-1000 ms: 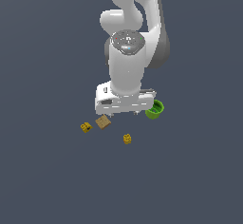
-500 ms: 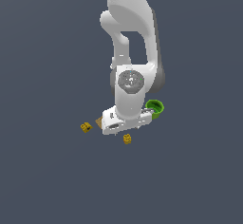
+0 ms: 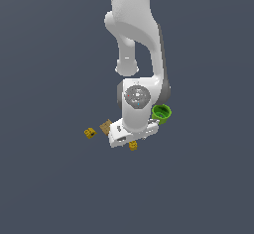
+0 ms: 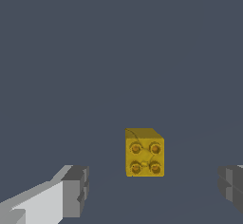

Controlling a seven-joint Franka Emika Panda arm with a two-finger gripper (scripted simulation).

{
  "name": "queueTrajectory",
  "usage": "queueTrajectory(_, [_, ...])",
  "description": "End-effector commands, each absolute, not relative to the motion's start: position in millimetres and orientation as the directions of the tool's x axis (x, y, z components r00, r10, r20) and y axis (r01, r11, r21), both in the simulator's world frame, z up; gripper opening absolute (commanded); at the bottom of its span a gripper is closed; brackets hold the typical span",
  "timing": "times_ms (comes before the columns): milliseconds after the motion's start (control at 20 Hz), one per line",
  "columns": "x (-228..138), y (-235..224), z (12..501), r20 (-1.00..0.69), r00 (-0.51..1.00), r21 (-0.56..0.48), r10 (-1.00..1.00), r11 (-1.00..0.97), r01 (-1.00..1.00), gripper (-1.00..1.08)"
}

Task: Pick up a designated object from a clutter of objects.

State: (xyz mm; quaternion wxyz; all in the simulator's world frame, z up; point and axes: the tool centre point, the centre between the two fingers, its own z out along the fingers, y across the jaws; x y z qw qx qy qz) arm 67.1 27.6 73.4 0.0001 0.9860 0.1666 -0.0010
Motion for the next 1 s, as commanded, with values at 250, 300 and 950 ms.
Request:
queueTrajectory(250, [67.0, 27.6, 64.8, -0.002, 0.944, 0.0, 0.329, -0.944, 0.329, 1.0])
queueTrajectory(300, [66.9, 27.5, 61.0, -0.002, 0.944, 0.0, 0.329, -0.944, 0.329, 1.0])
queueTrajectory(950, [67.5, 27.8, 22.0, 0.0, 0.944, 0.0, 0.331, -0.944, 0.331, -1.0])
